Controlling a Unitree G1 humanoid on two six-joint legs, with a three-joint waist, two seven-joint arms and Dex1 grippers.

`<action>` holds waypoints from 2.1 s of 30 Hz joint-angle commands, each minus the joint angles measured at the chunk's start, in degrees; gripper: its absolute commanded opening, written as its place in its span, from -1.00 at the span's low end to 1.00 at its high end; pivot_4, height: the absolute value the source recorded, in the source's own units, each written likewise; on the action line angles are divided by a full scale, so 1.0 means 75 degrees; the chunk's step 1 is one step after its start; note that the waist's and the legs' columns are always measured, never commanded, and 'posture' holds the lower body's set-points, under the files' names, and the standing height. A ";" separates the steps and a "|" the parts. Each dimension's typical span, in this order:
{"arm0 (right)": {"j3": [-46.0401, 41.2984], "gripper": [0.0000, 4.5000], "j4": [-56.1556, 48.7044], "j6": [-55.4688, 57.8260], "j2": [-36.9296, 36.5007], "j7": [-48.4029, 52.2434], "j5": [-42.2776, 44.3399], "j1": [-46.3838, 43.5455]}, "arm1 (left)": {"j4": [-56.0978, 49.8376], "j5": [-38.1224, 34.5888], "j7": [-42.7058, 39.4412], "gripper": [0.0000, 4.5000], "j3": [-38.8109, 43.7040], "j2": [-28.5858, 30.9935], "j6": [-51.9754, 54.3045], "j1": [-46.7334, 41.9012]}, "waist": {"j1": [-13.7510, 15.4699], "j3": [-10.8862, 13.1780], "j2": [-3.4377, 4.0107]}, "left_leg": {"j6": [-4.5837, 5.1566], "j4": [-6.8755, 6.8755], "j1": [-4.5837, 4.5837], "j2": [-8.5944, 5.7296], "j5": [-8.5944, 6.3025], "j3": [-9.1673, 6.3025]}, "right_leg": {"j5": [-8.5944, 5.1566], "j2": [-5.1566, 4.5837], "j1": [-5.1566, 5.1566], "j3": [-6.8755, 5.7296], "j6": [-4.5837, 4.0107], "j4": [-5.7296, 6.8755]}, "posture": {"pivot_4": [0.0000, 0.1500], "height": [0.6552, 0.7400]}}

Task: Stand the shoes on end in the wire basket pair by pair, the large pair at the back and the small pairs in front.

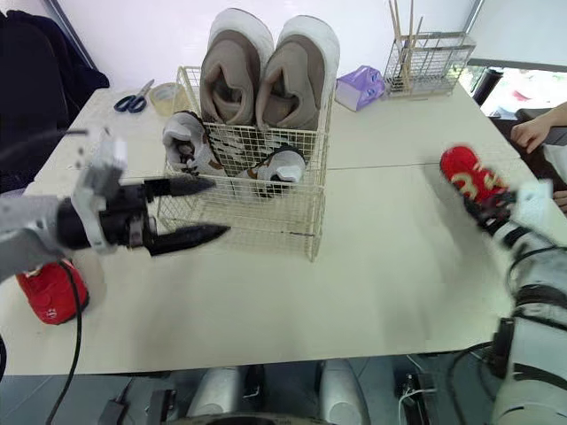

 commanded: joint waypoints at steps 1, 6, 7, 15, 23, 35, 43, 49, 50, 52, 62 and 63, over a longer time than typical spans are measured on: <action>0.0256 -0.04 -0.2153 0.0022 -0.1360 0.1580 0.0227 -0.0997 | 0.0812 0.0106 -0.0581 1.00 0.0005 -0.0024 -0.0083 -0.0553 | -0.0035 -0.0001 0.0020 | 0.0000 -0.0014 0.0004 -0.0003 0.0000 0.0000 | 0.0005 0.0000 -0.0006 0.0008 0.0017 0.0000 | 1.00 1.00; 0.1323 -0.04 -0.4809 0.2278 -0.2805 0.4085 0.0972 -0.3262 | 0.2156 0.0832 -0.2145 1.00 -0.0324 0.0063 -0.0297 -0.1209 | -0.0084 0.0012 0.0016 | -0.0031 -0.0057 0.0011 0.0041 0.0013 -0.0007 | 0.0002 0.0052 -0.0029 -0.0026 0.0022 0.0013 | 1.00 1.00; 0.1581 -0.04 -0.5303 0.2876 -0.2827 0.4409 0.1198 -0.3918 | 0.2467 0.1029 -0.2413 1.00 -0.0366 0.0051 -0.0377 -0.1301 | -0.0086 0.0013 0.0013 | -0.0037 -0.0066 0.0007 0.0041 0.0016 -0.0001 | -0.0002 0.0052 -0.0055 -0.0017 0.0014 0.0034 | 1.00 1.00; 0.3071 -0.04 -0.8261 0.5204 -0.3187 0.6617 0.3215 -0.5367 | 0.4284 0.1603 -0.3672 1.00 -0.0044 0.0204 -0.0200 -0.1856 | 0.0013 0.0032 -0.0126 | -0.0054 -0.0033 -0.0027 0.0043 0.0007 -0.0020 | -0.0036 0.0030 -0.0121 -0.0041 -0.0047 0.0097 | 1.00 1.00; 0.6335 -0.04 -0.7288 0.1280 -0.1873 0.6636 0.3170 -0.6504 | 0.5139 0.0585 -0.4808 1.00 -0.0189 0.0567 0.1926 -0.3518 | -0.0032 0.0039 -0.0167 | -0.0025 -0.0002 -0.0036 0.0017 0.0000 0.0008 | -0.0033 -0.0024 -0.0117 -0.0025 -0.0050 0.0100 | 1.00 1.00; 0.8188 -0.04 -0.7025 -0.0324 -0.1133 0.6636 0.4340 -0.7440 | 0.3912 0.1332 -0.5689 1.00 -0.2323 -0.0639 0.2599 -0.4417 | -0.0001 0.0043 -0.0169 | -0.0078 0.0026 -0.0135 0.0039 0.0036 -0.0011 | -0.0023 0.0025 -0.0186 -0.0042 -0.0011 0.0159 | 1.00 1.00; 0.8538 -0.04 -0.7076 -0.0734 -0.1077 0.6636 0.4109 -0.7537 | 0.4227 0.1411 -0.6018 1.00 -0.2636 -0.1476 0.3034 -0.5078 | 0.0014 0.0045 -0.0170 | -0.0045 0.0094 -0.0145 0.0042 0.0016 -0.0023 | -0.0024 0.0026 -0.0179 -0.0044 -0.0012 0.0197 | 1.00 1.00; 0.8507 -0.04 -0.6929 -0.0798 -0.0884 0.6636 0.3982 -0.7598 | 0.3834 0.1377 -0.6236 0.88 -0.2870 -0.1698 0.3354 -0.4841 | 0.0003 0.0045 -0.0170 | -0.0039 0.0099 -0.0141 0.0042 0.0012 -0.0028 | -0.0025 0.0026 -0.0177 -0.0044 -0.0011 0.0208 | 1.00 1.00; 0.8496 -0.04 -0.6917 -0.0795 -0.0871 0.6636 0.3963 -0.7597 | 0.3838 0.1353 -0.6193 0.75 -0.2858 -0.1765 0.3400 -0.4784 | 0.0011 0.0045 -0.0170 | -0.0039 0.0099 -0.0141 0.0042 0.0012 -0.0029 | -0.0025 0.0025 -0.0177 -0.0044 -0.0012 0.0210 | 1.00 1.00; 0.8477 -0.04 -0.6896 -0.0780 -0.0862 0.6636 0.3928 -0.7594 | 0.3839 0.1263 -0.6158 0.40 -0.2766 -0.1885 0.3501 -0.4730 | 0.0008 0.0045 -0.0170 | -0.0039 0.0103 -0.0142 0.0042 0.0013 -0.0029 | -0.0025 0.0025 -0.0177 -0.0044 -0.0012 0.0213 | 1.00 1.00; 0.7842 0.19 -0.6547 -0.0017 -0.0941 0.6636 0.3636 -0.7241 | 0.3654 0.1008 -0.5410 -0.91 -0.1892 -0.2047 0.3410 -0.4425 | 0.0006 0.0045 -0.0171 | -0.0039 0.0106 -0.0141 0.0042 0.0013 -0.0033 | -0.0025 0.0025 -0.0177 -0.0044 -0.0012 0.0217 | 1.00 1.00; 0.7553 0.44 -0.6327 0.0300 -0.1049 0.6636 0.3416 -0.7035 | 0.3556 0.0836 -0.5193 -0.91 -0.1566 -0.2052 0.3414 -0.4218 | 0.0007 0.0045 -0.0171 | -0.0039 0.0106 -0.0141 0.0042 0.0013 -0.0034 | -0.0025 0.0024 -0.0177 -0.0044 -0.0012 0.0219 | 1.00 1.00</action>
